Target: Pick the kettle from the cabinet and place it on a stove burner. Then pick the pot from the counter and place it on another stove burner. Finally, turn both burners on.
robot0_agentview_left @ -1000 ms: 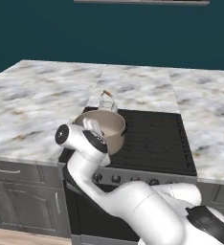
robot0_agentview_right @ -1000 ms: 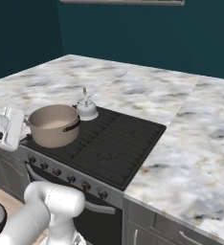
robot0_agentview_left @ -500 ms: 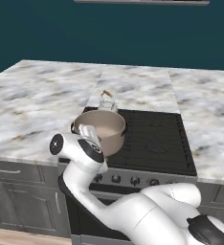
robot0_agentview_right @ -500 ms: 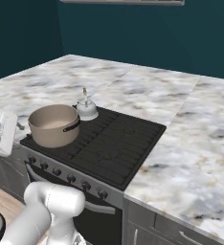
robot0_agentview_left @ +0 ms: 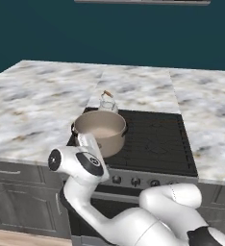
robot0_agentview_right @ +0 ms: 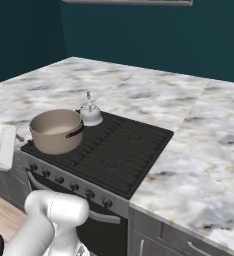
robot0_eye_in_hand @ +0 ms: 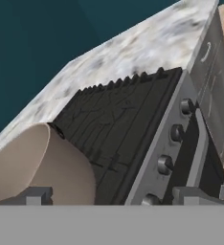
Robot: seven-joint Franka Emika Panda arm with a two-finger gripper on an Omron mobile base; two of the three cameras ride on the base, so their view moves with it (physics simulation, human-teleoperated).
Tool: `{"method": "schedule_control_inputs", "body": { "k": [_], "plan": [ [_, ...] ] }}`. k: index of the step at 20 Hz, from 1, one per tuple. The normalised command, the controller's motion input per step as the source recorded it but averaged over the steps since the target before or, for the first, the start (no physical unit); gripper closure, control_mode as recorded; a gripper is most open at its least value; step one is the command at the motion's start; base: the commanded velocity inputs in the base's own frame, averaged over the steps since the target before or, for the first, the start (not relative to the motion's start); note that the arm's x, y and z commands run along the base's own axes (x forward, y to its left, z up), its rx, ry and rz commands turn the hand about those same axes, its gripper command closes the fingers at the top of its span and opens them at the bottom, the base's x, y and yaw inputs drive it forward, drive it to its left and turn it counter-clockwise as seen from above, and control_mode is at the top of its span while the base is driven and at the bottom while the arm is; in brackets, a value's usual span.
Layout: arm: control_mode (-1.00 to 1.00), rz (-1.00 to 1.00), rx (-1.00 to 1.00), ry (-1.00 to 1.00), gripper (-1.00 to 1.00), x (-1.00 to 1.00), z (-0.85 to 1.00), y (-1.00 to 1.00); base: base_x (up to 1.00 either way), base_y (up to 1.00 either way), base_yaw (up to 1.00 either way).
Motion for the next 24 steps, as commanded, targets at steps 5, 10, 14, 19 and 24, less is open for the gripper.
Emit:
{"method": "schedule_control_inputs", "body": {
  "k": [5, 10, 14, 19, 24],
  "plan": [
    [-1.0, 0.0, -0.06, -0.06, -1.0, -0.13, -0.45, 0.0, 0.0, 0.0, 0.0],
    [-1.0, 0.0, -0.05, -0.03, -1.0, -0.07, -0.31, 0.0, 0.0, 0.0, 0.0],
    [-1.0, 0.0, -0.07, -0.01, -1.0, 0.0, -0.23, 0.0, 0.0, 0.0, 0.0],
    [-1.0, 0.05, -0.1, -0.05, -1.0, 0.0, -0.23, 0.04, 0.0, 0.0, 0.0],
    [-1.0, 0.07, -0.11, 0.0, -1.0, 0.0, -0.34, 0.14, 0.0, 0.0, 0.0]
  ]
}}
